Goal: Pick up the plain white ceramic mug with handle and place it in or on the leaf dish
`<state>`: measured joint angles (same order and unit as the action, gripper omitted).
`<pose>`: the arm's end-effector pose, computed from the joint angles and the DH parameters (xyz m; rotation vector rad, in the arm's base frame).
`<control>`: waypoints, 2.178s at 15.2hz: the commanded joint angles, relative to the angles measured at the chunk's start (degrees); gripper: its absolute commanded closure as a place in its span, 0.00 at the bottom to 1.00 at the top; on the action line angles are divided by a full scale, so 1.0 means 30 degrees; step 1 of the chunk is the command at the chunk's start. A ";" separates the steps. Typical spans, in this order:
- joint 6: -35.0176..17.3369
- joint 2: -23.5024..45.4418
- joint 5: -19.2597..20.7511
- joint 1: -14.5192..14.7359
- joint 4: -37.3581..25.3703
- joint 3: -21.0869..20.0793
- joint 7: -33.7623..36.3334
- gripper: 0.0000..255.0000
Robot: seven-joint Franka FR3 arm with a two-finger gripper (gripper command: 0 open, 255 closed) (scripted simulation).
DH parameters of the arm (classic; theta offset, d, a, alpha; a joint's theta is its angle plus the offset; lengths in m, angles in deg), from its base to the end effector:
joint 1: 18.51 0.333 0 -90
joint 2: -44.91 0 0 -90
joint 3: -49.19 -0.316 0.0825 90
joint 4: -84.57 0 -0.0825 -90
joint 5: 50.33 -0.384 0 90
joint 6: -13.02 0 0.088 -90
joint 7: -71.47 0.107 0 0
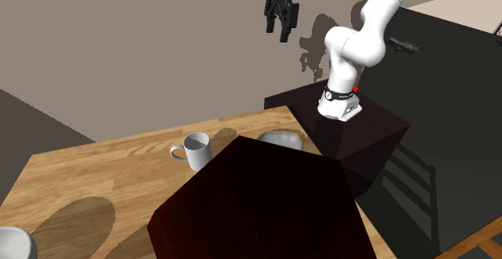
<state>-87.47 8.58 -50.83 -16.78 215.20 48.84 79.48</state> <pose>0.3671 0.0146 0.5930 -3.1183 0.1648 -0.1675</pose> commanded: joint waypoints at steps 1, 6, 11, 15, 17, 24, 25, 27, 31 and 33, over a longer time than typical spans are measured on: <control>-0.1070 0.1297 -0.0059 0.0088 -0.0159 -0.0159 0.0099 0.00; -0.3205 0.4619 -0.0102 0.0269 -0.1129 -0.0525 0.0336 0.00; -0.4899 0.8115 -0.0010 0.0415 -0.2711 -0.0879 0.0602 0.00; -0.5893 1.0990 0.0176 0.0555 -0.4411 -0.1114 0.0848 0.00; -0.6262 1.2448 0.0302 0.0640 -0.5409 -0.1209 0.0977 0.00; -0.6837 1.7685 0.0833 0.1041 -0.9736 -0.1416 0.1399 0.00; -0.6823 1.8458 0.0910 0.1115 -1.0475 -0.1427 0.1447 0.00; -0.6717 2.0032 0.1057 0.1275 -1.2060 -0.1438 0.1531 0.00; -0.6645 2.2062 0.1227 0.1483 -1.4048 -0.1427 0.1610 0.00; -0.7046 2.2283 0.1250 0.1487 -1.3869 -0.1414 0.1625 0.00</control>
<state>-107.99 74.83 -47.13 -12.33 173.60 44.57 84.36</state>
